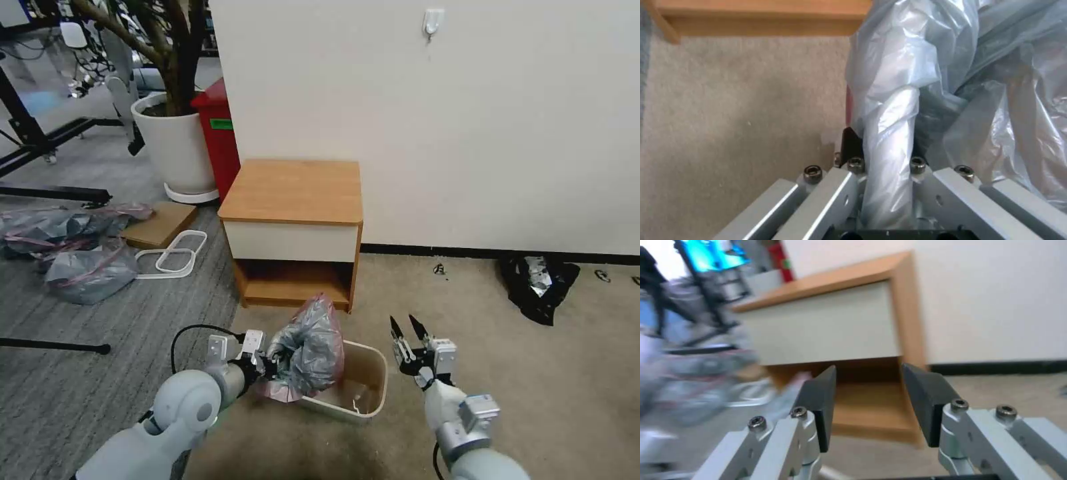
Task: Pick up the garbage bag from the table and place it over the trash can.
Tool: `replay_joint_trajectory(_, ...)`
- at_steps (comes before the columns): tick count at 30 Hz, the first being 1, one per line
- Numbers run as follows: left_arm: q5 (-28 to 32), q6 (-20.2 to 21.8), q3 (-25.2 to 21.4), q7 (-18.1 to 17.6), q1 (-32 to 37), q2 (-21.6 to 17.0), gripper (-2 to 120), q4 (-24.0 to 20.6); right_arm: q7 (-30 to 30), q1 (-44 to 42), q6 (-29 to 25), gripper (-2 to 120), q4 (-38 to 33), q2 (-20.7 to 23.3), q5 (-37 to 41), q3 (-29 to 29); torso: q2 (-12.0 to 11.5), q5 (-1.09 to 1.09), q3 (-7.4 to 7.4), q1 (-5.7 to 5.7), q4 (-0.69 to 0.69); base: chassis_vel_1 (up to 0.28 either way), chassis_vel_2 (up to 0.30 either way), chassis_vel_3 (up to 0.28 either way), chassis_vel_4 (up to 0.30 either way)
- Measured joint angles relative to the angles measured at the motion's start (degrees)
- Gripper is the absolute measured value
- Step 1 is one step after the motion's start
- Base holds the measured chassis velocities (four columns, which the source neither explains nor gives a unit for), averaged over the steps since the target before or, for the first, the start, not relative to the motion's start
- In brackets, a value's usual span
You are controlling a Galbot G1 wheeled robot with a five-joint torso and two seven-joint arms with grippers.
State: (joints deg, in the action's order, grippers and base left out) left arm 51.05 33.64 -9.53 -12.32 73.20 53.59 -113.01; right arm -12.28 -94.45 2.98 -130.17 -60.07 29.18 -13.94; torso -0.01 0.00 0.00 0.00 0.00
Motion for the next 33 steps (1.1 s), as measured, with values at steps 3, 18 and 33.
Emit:
replay_joint_trajectory(3, -2.91, -1.90, -0.69, 1.40, 0.62, 0.34, 2, 0.00, 0.68, -0.06, 7.08, 39, -5.10, 2.47, 10.86, -0.20, 0.00, 0.00, 0.00, 0.00, 0.00, 0.000, 0.000, 0.000, 0.000)
replay_joint_trajectory(18, -5.24, -4.66, -5.31, 4.08, 5.45, -0.15, 2, -2.97, -1.79, 13.68, 23.99, 58, -0.66, 7.01, 25.01, 9.28, 0.00, 0.00, 0.00, 0.00, 0.00, 0.000, 0.000, 0.000, 0.000)
replay_joint_trajectory(33, -6.54, -5.29, -6.21, 4.54, 7.73, 0.72, 2, -4.33, -6.86, 21.49, 24.51, 70, 4.66, 5.26, 28.50, 15.41, 0.00, -0.01, 0.00, 0.00, 0.00, 0.000, 0.000, 0.000, 0.000)
